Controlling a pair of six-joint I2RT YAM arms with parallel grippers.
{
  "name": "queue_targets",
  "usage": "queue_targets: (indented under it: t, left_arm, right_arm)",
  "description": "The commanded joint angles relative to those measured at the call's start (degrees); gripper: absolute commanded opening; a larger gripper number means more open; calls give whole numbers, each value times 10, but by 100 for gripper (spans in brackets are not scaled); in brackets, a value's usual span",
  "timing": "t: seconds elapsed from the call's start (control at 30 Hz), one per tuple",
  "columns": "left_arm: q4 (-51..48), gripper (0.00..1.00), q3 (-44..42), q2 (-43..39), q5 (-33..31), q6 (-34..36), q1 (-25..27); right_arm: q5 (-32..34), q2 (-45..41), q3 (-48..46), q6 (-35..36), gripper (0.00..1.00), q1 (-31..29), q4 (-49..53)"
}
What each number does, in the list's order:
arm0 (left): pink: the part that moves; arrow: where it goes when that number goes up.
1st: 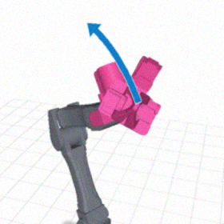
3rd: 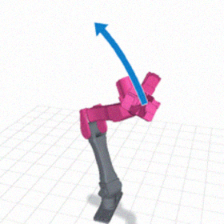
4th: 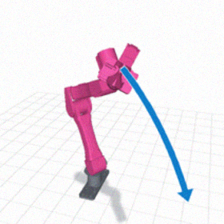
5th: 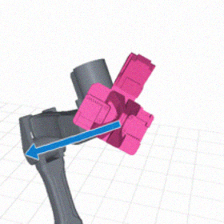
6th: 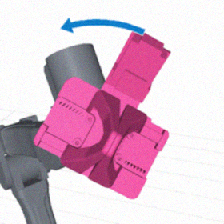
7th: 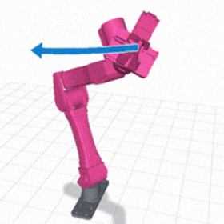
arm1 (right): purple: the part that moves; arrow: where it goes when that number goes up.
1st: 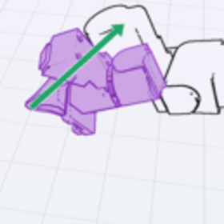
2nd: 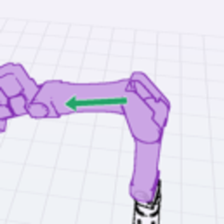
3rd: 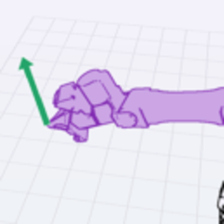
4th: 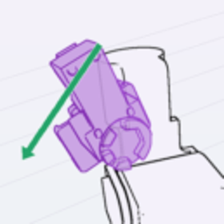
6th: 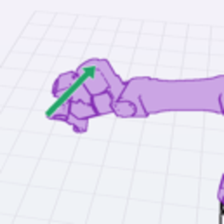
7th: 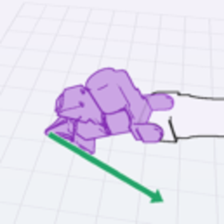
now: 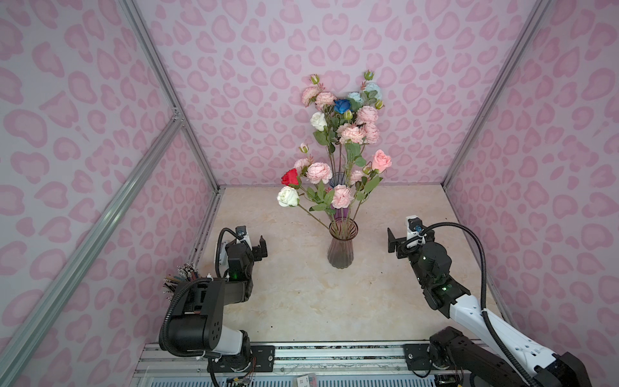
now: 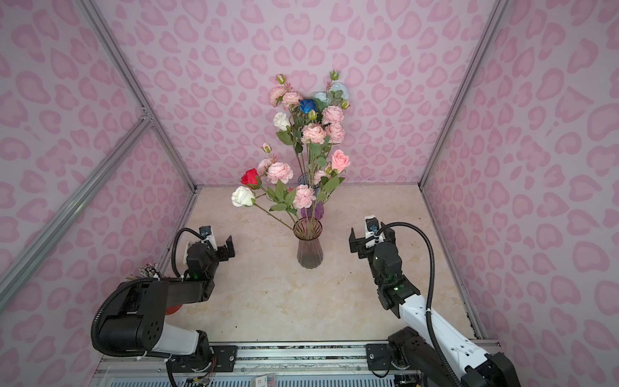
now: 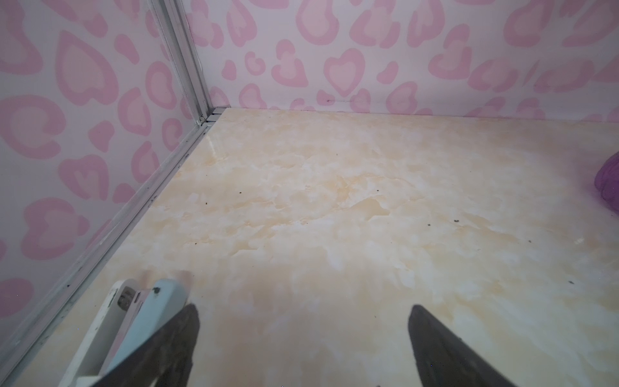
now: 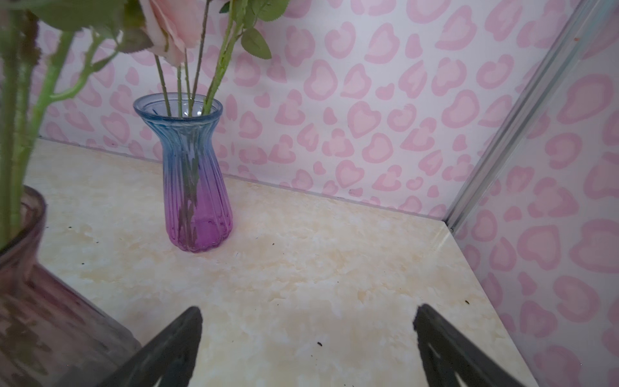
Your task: Arrange the flowers into the vase
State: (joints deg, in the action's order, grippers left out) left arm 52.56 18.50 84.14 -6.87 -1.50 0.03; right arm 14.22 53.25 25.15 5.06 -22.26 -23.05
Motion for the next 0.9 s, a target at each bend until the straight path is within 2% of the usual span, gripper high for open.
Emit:
queue_targets:
  t: [0.0,0.1,0.23,0.3,0.33,0.4,0.47,0.53,0.57,0.6,0.63,0.67,0.7,0.77,0.87]
  left_arm:
    - [33,98,4,3,13,-10,-1]
    - [30,98,5,2,13,-10,-2]
    - [30,98,4,2,13,-10,-2]
    - [31,98,4,2,13,-10,-2]
    - [31,98,4,2,13,-10,-2]
    - [31,98,4,2,13,-9,-1]
    - [30,98,5,2,13,-9,-2]
    - [30,98,5,2,13,-9,-2]
    - [30,98,4,2,13,-9,-2]
    - [31,98,4,2,13,-9,-2]
    - [30,98,4,2,13,-9,-2]
    - [31,98,4,2,13,-9,-2]
    - [31,98,4,2,13,-9,-2]
    - [31,98,5,2,13,-9,-1]
    - [30,98,4,1,13,-10,-2]
  right_arm:
    - [17,18,-18,-7,99,25,-67]
    - [3,47,-40,13,99,46,-120]
    - [-2,103,-72,79,99,56,-184]
    - [-38,139,-75,122,99,71,-182]
    - [-48,156,-77,120,99,82,-195]
    - [-40,192,-111,46,99,110,-294]
    - [-67,234,-137,13,100,145,-366]
    - [-94,317,-165,1,100,165,-486]
    - [-100,375,-180,2,100,168,-582]
    - [-86,409,-188,9,100,162,-662]
    - [-46,377,-178,9,100,148,-599]
    - [-32,338,-155,6,100,144,-491]
    - [-63,334,-125,-1,100,158,-430]
    - [-88,368,-82,-25,100,183,-406]
    - [-80,344,-43,-64,100,212,-286]
